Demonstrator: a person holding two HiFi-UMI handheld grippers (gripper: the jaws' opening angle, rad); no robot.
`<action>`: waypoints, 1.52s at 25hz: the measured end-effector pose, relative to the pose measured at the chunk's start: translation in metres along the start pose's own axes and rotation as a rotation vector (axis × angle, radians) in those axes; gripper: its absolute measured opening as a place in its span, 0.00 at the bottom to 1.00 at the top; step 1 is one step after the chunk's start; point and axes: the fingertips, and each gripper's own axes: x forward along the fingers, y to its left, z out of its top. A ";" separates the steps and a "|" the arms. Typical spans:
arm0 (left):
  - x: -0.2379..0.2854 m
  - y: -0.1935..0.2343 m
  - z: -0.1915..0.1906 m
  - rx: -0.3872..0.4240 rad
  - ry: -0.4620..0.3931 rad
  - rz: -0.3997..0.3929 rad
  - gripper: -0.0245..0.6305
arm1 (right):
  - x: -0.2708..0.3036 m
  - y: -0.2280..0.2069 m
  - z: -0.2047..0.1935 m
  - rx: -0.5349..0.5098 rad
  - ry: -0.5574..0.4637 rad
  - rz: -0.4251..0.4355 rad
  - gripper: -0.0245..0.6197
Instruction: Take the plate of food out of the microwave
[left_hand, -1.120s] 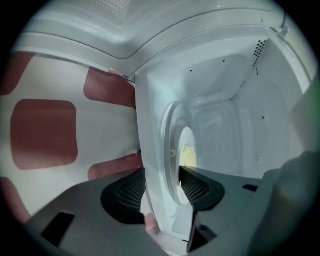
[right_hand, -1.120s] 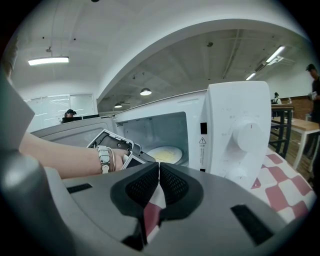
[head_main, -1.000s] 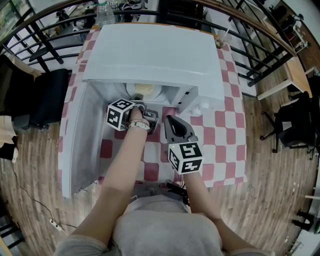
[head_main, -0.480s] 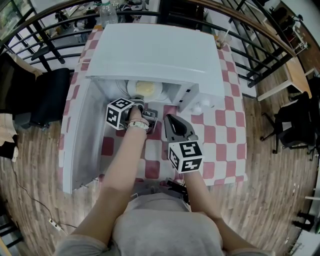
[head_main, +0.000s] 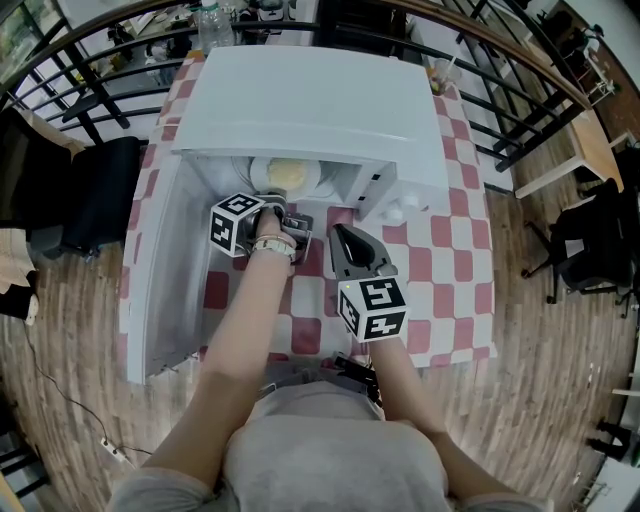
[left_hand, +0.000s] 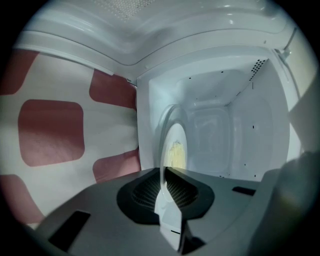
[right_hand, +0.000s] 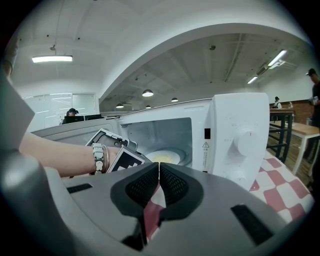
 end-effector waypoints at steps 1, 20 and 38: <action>0.000 0.000 0.001 0.000 0.000 0.001 0.10 | 0.000 0.000 0.000 -0.001 0.000 0.000 0.08; -0.018 -0.016 0.003 0.095 -0.019 -0.167 0.06 | -0.006 0.010 0.007 -0.033 -0.025 0.001 0.08; -0.050 -0.026 -0.005 0.108 -0.019 -0.278 0.06 | -0.015 0.025 0.021 -0.062 -0.110 -0.038 0.08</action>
